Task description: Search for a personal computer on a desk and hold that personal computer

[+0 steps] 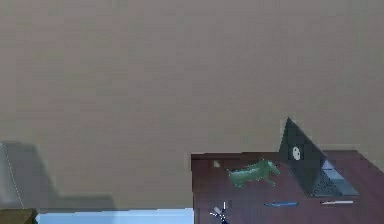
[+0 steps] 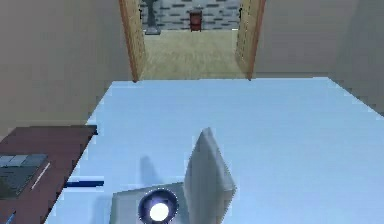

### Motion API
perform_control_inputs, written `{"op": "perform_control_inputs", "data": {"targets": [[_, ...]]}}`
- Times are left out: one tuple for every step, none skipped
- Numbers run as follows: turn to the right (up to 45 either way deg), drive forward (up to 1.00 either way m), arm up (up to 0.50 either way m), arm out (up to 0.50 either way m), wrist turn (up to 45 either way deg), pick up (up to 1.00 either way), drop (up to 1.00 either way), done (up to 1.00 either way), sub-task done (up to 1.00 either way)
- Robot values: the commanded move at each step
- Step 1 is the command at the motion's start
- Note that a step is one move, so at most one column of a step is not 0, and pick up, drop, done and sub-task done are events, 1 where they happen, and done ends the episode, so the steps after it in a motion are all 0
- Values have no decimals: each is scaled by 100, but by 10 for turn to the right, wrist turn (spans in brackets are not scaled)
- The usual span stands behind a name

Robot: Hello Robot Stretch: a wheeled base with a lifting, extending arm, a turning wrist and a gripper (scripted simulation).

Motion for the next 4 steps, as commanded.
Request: {"op": "perform_control_inputs", "data": {"targets": [[-450, 0, 0, 0, 0, 0, 0, 0, 0], [-450, 0, 0, 0, 0, 0, 0, 0, 0], [-450, 0, 0, 0, 0, 0, 0, 0, 0], [-450, 0, 0, 0, 0, 0, 0, 0, 0]]}}
